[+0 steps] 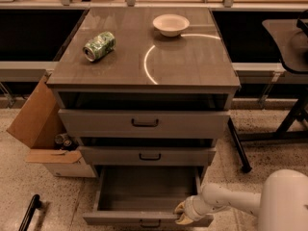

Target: Open bottom drawer

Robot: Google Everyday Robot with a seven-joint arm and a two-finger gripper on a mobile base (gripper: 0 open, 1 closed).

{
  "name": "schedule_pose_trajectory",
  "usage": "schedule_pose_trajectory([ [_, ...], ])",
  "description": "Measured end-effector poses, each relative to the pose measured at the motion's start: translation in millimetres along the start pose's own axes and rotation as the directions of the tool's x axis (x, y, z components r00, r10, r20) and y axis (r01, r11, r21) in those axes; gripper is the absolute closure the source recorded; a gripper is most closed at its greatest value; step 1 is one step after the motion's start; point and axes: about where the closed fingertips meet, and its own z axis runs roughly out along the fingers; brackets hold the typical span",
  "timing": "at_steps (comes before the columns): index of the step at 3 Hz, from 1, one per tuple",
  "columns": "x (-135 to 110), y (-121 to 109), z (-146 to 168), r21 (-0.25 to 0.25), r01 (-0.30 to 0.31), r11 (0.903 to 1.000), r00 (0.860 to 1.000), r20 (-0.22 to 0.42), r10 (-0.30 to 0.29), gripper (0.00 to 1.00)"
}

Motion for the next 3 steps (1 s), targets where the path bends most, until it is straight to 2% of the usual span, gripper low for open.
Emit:
schedule_pose_trajectory([
  [2, 1.0, 0.3, -0.7, 0.0, 0.0, 1.0, 1.0, 0.0, 0.0, 1.0],
  [3, 1.0, 0.3, -0.7, 0.0, 0.0, 1.0, 1.0, 0.0, 0.0, 0.82],
])
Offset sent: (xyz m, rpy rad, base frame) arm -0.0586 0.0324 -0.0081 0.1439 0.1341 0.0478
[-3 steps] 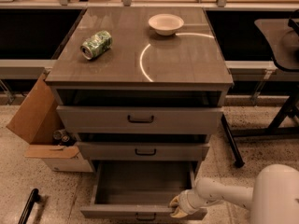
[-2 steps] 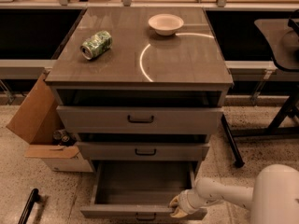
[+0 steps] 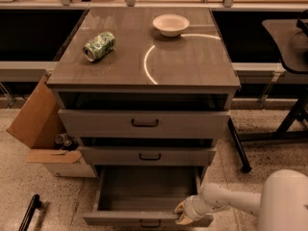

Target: Open bottom drawer

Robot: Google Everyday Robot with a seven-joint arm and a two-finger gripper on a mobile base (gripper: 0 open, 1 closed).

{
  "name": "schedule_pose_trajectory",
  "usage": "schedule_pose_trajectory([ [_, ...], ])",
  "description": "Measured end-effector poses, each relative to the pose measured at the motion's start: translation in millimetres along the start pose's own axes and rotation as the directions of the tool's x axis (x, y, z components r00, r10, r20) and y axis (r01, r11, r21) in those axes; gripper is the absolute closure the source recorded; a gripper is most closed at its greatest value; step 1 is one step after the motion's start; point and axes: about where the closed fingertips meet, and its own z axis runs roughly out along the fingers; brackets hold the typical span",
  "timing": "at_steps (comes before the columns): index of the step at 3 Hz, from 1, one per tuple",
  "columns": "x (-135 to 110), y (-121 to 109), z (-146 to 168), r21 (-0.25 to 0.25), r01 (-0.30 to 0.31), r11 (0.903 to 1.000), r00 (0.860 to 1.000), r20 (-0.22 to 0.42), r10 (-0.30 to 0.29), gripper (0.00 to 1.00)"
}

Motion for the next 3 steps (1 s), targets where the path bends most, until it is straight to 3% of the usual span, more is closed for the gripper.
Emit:
schedule_pose_trajectory([
  [3, -0.4, 0.8, 0.8, -0.002, 0.0, 1.0, 1.0, 0.001, 0.0, 0.12],
])
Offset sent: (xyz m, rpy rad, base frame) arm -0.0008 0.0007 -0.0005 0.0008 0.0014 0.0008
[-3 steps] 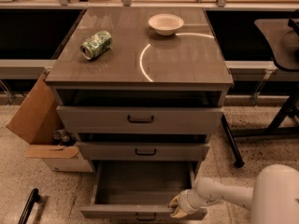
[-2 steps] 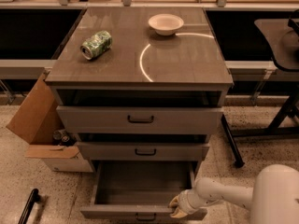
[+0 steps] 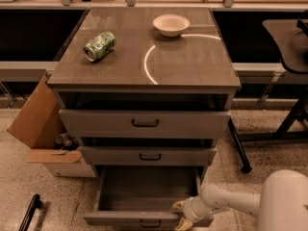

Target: Open bottom drawer

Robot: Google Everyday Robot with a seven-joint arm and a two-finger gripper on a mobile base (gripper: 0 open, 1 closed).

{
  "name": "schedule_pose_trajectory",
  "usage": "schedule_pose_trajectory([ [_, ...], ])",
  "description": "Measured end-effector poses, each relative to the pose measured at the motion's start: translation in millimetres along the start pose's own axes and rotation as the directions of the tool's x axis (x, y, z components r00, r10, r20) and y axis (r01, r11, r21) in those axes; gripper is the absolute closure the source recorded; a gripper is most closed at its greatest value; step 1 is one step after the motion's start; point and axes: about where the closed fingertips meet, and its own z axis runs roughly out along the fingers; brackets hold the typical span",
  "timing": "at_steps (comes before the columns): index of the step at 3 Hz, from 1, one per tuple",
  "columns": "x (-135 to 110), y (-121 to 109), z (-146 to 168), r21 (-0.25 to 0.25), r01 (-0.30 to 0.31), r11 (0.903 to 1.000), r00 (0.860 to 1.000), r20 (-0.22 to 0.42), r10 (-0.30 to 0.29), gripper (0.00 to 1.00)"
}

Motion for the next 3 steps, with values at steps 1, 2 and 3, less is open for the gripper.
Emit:
schedule_pose_trajectory([
  [1, 5, -2, -30, 0.009, -0.001, 1.0, 0.999, -0.051, 0.002, 0.0],
  [2, 20, 3, -94, 0.061, -0.038, 0.9974, 0.99, -0.137, 0.046, 0.0],
  [3, 35, 23, -160, 0.128, -0.09, 0.9876, 0.975, -0.19, 0.114, 0.0],
])
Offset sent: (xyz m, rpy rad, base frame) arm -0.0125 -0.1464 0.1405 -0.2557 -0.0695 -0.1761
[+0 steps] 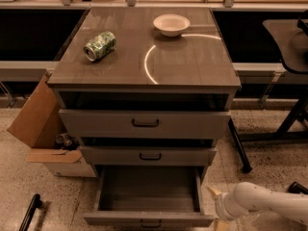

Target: Open bottom drawer

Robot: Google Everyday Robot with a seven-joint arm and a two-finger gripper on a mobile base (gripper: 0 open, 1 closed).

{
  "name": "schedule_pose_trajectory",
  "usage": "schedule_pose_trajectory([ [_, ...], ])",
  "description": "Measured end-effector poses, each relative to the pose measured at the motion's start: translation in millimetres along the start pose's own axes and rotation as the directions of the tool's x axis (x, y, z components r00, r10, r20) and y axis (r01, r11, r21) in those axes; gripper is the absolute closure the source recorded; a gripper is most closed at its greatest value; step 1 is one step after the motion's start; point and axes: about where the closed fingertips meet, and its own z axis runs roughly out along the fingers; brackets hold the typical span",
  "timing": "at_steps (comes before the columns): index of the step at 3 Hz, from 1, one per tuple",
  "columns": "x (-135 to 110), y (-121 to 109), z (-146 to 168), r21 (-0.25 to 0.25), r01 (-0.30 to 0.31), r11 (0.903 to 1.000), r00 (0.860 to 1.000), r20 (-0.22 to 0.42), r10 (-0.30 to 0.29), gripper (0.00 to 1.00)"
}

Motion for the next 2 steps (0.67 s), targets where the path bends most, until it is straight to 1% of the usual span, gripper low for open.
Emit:
schedule_pose_trajectory([
  [1, 29, 10, -51, 0.056, -0.059, 0.9966, 0.998, -0.013, 0.06, 0.0],
  [2, 53, 12, -89, 0.1, -0.096, 0.9903, 0.995, 0.017, 0.095, 0.0],
])
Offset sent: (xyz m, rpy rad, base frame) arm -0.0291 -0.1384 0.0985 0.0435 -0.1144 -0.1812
